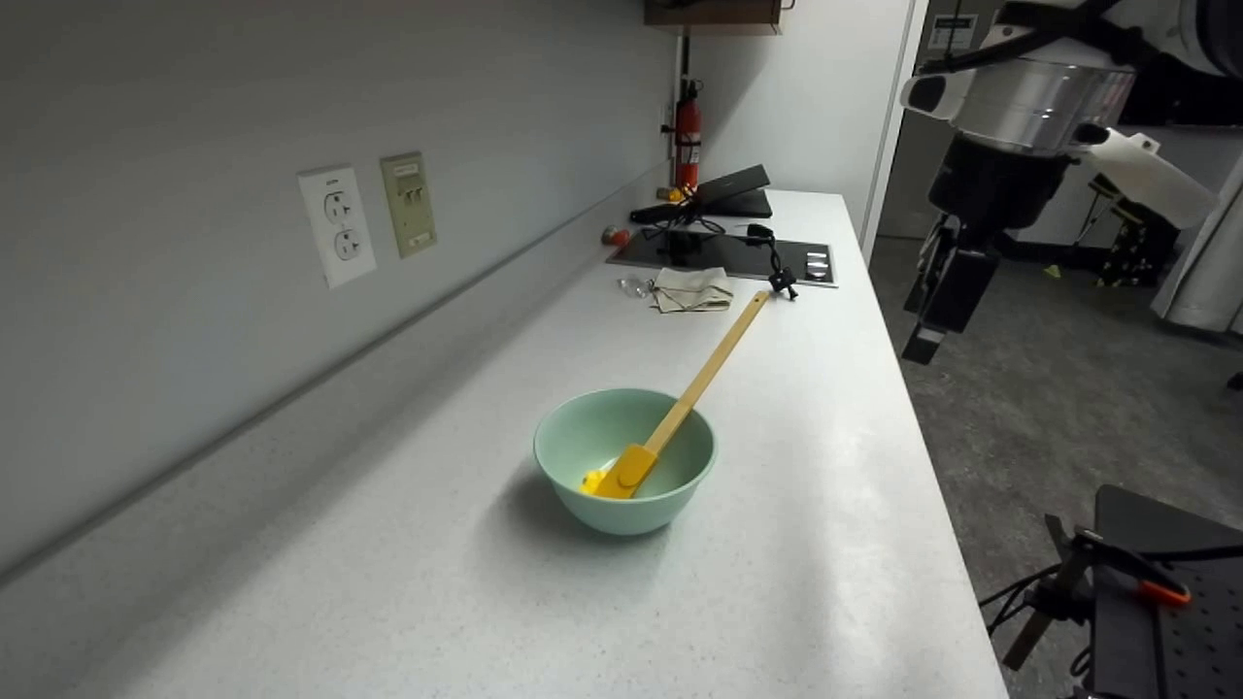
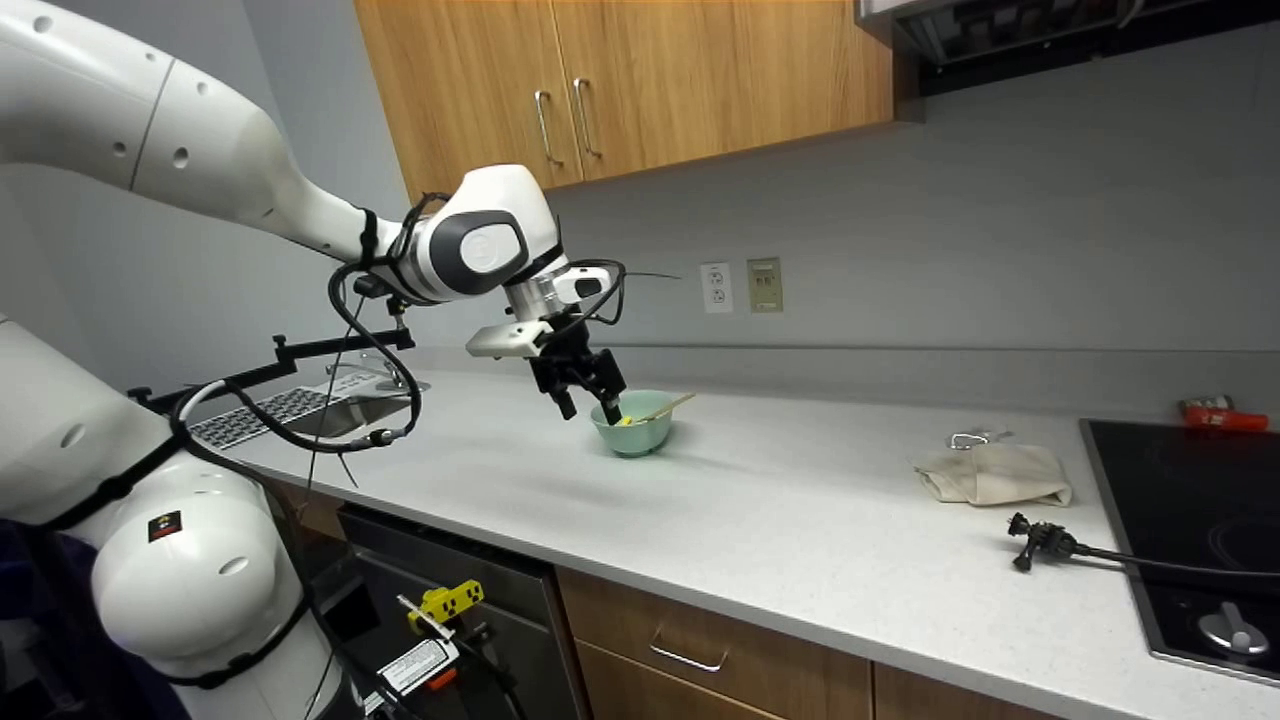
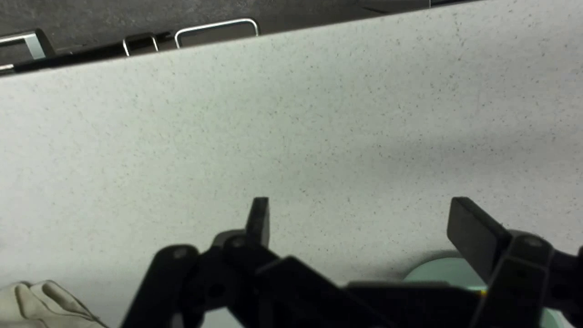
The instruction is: Use the wooden spoon to mix in the bowl
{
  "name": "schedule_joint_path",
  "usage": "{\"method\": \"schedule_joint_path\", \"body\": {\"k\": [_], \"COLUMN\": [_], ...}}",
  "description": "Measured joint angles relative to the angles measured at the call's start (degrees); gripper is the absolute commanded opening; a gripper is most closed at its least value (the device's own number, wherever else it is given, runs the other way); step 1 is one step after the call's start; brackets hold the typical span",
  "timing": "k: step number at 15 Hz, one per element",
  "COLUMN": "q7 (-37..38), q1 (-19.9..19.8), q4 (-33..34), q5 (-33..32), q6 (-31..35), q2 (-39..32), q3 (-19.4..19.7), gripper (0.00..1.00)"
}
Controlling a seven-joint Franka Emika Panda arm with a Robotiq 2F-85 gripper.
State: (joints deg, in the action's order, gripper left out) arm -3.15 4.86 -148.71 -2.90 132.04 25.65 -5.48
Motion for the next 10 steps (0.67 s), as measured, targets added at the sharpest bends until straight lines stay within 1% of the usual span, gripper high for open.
{"method": "schedule_joint_path", "body": {"k": [2, 4, 10], "q7": [-1.5, -1.9, -2.0], "q1": [0.2, 0.2, 0.2], "q4": [1.5, 2.4, 2.8], "q5": [0.0, 0.0, 0.0], "q6": [2.1, 2.3, 2.5], "q2": [-2.8, -4.2, -4.7], "q3": [0.0, 0.0, 0.0], "gripper": [1.00, 1.00, 1.00]}}
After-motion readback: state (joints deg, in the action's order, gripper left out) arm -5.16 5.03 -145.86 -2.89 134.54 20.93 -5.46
